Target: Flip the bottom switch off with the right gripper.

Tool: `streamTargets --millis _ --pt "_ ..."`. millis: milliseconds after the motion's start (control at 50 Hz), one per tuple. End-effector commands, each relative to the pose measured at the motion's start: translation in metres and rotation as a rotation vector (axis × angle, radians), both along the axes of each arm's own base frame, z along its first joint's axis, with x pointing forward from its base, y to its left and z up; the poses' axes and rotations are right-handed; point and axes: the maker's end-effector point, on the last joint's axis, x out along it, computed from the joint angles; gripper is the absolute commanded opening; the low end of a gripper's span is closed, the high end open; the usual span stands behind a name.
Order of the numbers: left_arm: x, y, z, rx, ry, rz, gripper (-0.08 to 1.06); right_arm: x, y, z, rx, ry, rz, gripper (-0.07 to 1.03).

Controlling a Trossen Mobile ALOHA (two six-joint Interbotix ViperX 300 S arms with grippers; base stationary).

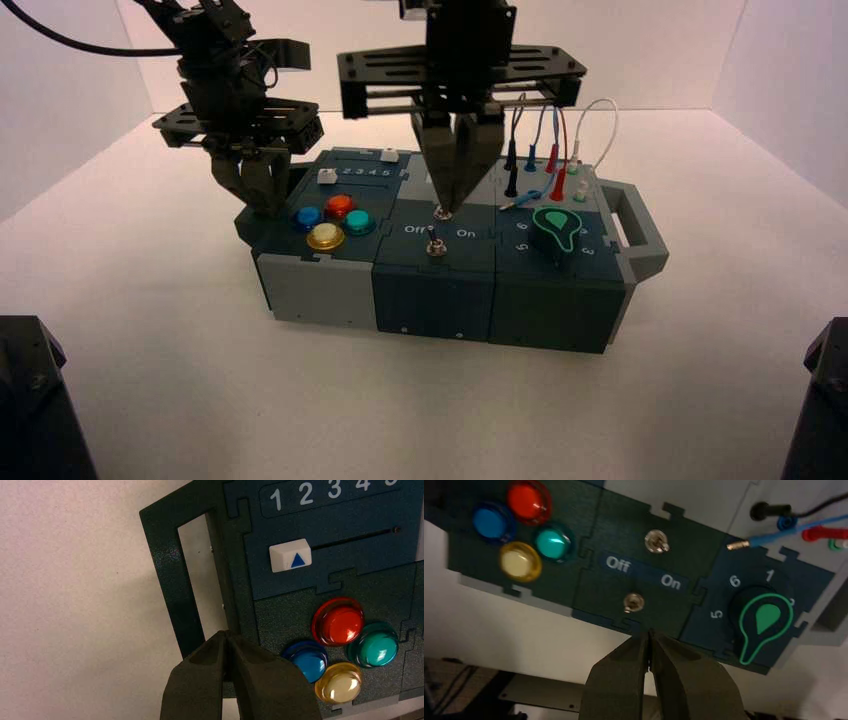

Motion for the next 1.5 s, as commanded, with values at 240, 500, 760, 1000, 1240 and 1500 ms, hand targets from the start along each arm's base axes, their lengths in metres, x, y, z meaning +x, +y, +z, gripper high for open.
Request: streamTargets --millis 240,500,760,1000,1240,1500 --pt "0.000 -0.013 0.005 -0.012 -0.016 -0.048 -0.03 0.002 0.008 -0.005 0.016 -0.010 0.006 -0.02" --pt "0.001 -0.013 0.006 -0.013 -0.016 -0.045 -0.03 0.005 0.017 -0.010 0.044 -0.020 0.012 -0.02" --pt "0.001 -0.013 0.007 -0.016 -0.019 -0.044 -0.03 0.008 0.025 -0.012 0.076 -0.031 0.013 -0.02" --pt "0.004 -0.014 0.010 -0.021 -0.030 -0.044 -0.03 0.009 0.029 -0.010 0.097 -0.039 0.019 -0.02" --pt "0.006 -0.016 0.017 -0.031 -0.048 -0.048 -0.03 0.009 0.028 0.006 0.132 -0.064 0.040 -0.02" --pt "0.008 -0.018 0.027 -0.031 -0.039 -0.054 -0.03 0.004 0.018 0.028 0.169 -0.102 0.131 -0.02"
